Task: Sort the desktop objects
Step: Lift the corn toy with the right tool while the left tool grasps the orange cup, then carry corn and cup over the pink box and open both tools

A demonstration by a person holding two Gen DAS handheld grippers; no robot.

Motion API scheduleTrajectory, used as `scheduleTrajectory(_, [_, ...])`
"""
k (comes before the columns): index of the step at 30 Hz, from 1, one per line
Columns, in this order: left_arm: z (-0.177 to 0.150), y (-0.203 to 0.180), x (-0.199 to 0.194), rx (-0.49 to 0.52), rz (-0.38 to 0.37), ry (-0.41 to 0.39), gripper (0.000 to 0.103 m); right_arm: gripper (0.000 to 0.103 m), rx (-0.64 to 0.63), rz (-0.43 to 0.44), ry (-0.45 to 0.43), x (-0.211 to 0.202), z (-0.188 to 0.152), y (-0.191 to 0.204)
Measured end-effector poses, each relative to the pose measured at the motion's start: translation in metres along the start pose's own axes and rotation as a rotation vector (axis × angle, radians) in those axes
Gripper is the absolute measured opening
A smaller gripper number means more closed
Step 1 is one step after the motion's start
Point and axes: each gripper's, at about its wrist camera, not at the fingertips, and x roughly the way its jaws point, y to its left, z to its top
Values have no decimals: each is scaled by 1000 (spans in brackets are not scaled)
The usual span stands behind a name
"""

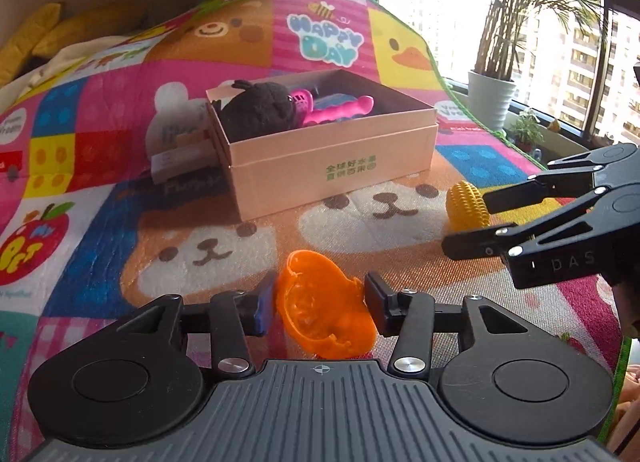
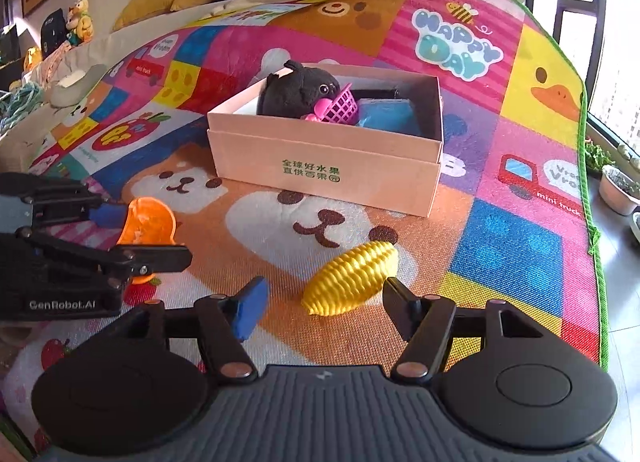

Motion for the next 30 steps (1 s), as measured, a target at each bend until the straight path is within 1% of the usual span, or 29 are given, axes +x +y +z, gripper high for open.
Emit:
scheduleTrajectory(1, [-1,0,0,-1,-1,2,51,64,13,1,-3,0,2,-1])
scheduleTrajectory(3, [-2,0,1,-4,-2,5,51,60,36,0,-2,4,5,-4])
scheduleTrajectory(4, [-2,0,1,-6,-2,6,51,54,42,-5,3,6,6,-5])
scheduleTrajectory(5, [-3,1,1,-7,-1,6,51,44,49,-14,11,9,7,-6])
scheduleTrajectory(7, [-4,1,1,-9,0,7,51,30,56,-25,38,16,7,-8])
scheduleTrajectory(11, [-4,-1,-4,-2,4,7,51,30,48,-19,38,9,4,-7])
scheduleTrajectory(18, [-5,-14,-22,40,4,-7,51,30,-28,-35,-35,-36,1,1])
scheduleTrajectory(24, [14,-29,-54,77,0,-114,51,30,-47,-53,-143,-81,13,-1])
scheduleTrajectory(28, [50,-37,-63,144,19,-205,51,30,-54,-61,-256,-109,40,-5])
scheduleTrajectory(30, [73,-40,-57,166,27,-246,51,30,-49,-47,-310,-119,64,-13])
